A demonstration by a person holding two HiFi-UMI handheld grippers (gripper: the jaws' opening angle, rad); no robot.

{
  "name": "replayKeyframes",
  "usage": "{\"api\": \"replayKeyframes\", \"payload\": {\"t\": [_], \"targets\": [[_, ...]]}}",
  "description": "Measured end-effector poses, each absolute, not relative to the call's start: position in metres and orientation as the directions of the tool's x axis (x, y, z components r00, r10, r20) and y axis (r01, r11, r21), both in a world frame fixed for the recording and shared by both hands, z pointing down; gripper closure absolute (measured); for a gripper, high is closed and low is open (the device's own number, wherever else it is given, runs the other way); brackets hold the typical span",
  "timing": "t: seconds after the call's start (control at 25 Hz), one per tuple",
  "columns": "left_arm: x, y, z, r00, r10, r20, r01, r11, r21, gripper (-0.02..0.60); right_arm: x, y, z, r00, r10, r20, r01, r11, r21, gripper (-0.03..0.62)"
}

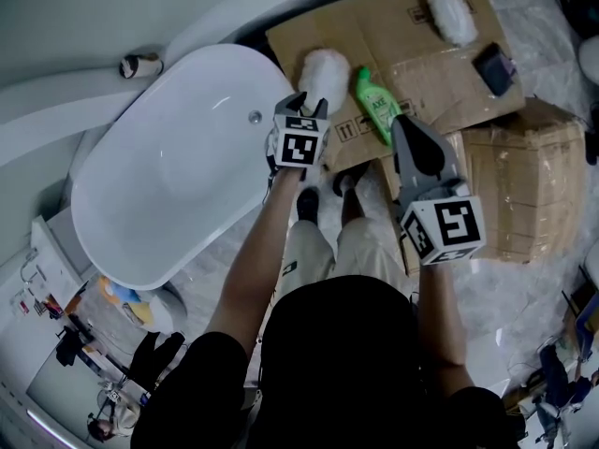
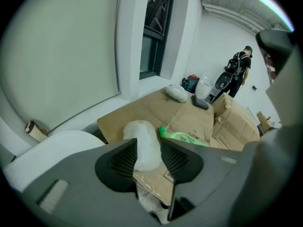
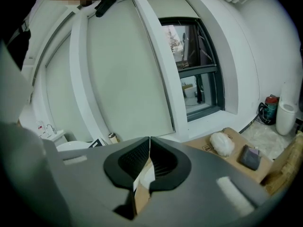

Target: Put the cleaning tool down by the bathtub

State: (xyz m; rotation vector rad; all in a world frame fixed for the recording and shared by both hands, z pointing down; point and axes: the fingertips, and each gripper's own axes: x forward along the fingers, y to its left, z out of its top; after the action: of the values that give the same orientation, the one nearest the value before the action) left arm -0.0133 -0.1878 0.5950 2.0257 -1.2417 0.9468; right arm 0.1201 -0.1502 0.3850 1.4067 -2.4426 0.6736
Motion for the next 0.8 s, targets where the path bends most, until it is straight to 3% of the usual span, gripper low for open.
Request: {"api": "replayKeyframes", "payload": {"t": [0.8], "targets": [[-0.063, -0.084, 0.508, 0.445, -0.547, 0.709, -0.837, -0.535, 0.112, 0.445, 0.069, -0.033, 0.324, -0.369, -0.850, 0.376, -0.929, 0.341, -0.141, 0.583]]}}
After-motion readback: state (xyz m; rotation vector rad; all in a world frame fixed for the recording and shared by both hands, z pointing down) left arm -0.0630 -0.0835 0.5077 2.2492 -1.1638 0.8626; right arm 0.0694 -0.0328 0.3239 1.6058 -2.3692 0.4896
